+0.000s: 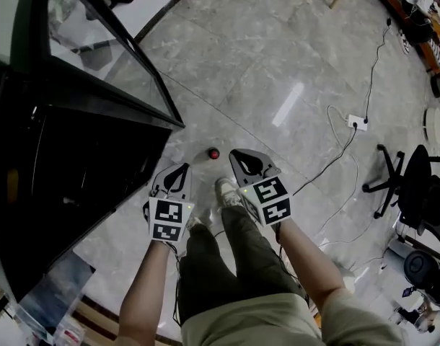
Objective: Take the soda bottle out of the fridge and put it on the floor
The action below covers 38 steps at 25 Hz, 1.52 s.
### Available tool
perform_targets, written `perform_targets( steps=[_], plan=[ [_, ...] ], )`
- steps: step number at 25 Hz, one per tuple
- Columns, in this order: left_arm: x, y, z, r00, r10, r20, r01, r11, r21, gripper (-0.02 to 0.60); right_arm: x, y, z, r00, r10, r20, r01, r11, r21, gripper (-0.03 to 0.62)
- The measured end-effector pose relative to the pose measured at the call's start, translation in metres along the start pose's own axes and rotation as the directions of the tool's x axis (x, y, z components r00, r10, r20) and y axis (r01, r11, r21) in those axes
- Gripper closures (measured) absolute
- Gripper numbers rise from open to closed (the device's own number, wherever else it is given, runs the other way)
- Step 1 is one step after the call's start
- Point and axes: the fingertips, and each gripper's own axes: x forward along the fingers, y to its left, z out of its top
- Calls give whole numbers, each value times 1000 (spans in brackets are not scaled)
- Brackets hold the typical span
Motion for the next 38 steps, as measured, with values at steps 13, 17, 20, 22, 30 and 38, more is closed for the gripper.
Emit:
perform_targets(
  steps=[13,17,20,22,30,38],
  plan=[
    [-200,-27,141,971,102,216,-116,992,50,574,-160,97,148,974,115,197,-78,979,-187,594],
    [-263,-33,166,950,146,278,-164,985,45,574,-202,136,188,954,168,248,-98,958,-271,594],
    [-310,-36,182,919,185,348,-209,977,32,574,-232,165,214,940,209,271,-117,940,-321,594],
    [-340,-36,193,891,213,400,-246,969,33,574,-252,186,235,919,244,311,-133,932,-338,594],
    [-457,-41,212,789,320,525,-371,929,-8,574,-320,274,288,826,395,402,-176,858,-482,594],
    [-561,-38,207,706,422,568,-520,854,11,575,-368,358,322,716,551,428,-241,771,-590,594]
  ],
)
